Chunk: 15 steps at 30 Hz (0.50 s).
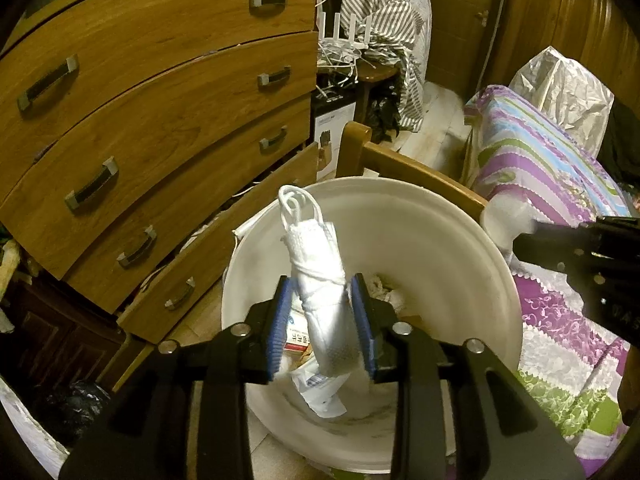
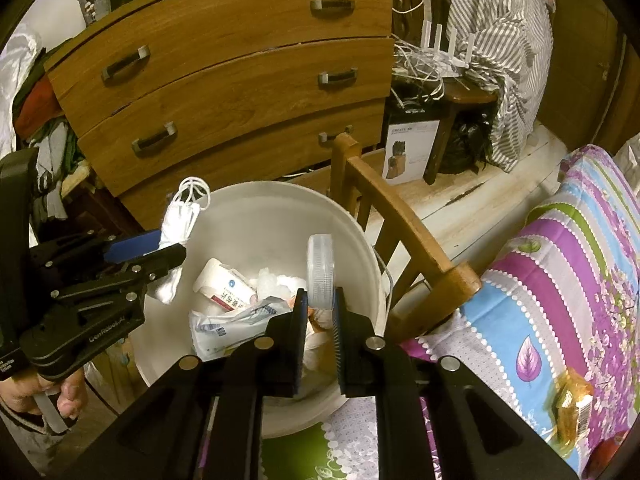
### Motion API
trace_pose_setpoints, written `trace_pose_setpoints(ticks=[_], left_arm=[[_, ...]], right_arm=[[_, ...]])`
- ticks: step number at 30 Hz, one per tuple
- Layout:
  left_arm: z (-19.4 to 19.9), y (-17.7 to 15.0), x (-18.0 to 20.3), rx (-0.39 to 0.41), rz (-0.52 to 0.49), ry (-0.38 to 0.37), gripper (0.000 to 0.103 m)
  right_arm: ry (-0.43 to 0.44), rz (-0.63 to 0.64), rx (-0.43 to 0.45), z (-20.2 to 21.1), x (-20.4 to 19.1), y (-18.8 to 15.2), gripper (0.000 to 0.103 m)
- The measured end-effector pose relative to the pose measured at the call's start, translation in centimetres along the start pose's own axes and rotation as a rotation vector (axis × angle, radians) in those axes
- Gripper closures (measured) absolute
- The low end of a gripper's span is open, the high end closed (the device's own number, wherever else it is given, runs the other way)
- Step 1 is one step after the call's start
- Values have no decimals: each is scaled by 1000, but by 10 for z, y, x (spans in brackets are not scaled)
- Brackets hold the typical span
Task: Collect trash
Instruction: 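Open both grippers to drop the cable bundle and lid into the bucket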
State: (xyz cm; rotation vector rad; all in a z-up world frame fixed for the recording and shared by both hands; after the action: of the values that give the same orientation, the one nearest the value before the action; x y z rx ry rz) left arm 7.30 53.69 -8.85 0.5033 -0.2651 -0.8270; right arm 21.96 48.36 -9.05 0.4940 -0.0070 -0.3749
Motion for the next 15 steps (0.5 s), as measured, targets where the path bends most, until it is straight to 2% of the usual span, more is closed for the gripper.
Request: trace_pose_setpoints(ticks=[1,2,6,7,9,12,15], left_arm=[[0,0,-1,2,4,6,56],[0,0,-2,6,8,9,50],[0,-2,-6,7,19,15,45],[2,-2,-6,11,24,15,41],[6,-4,-7,23,31,11,38],[31,-14,-10,108,54,7,25],[77,-37,-11,269,74,-2,6]], right_arm=[[4,-5,6,1,1,-1,60],[5,-7,5,0,1,-1,59],[11,-19,14,3,3,-2,59],[18,-23,23,5,3,-4,59],[25,-39,64,16,4,-10,59],[14,-33,148,42,-3,-27,53],[-6,-22,285,85,-17,-57,43]])
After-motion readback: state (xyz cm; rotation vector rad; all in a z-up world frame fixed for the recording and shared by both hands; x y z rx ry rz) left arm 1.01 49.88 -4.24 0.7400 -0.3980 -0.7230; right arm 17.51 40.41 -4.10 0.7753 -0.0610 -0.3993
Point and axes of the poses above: each gripper's, at about its wrist camera, not at the fingertips, and z roughly against the way its jaws point, x to its right, y to its top, the point moved 3 cm from there along -z, roughly the way its jaws point, and after that the axes turned 6 degrees about -x, right-handed, at the moved point
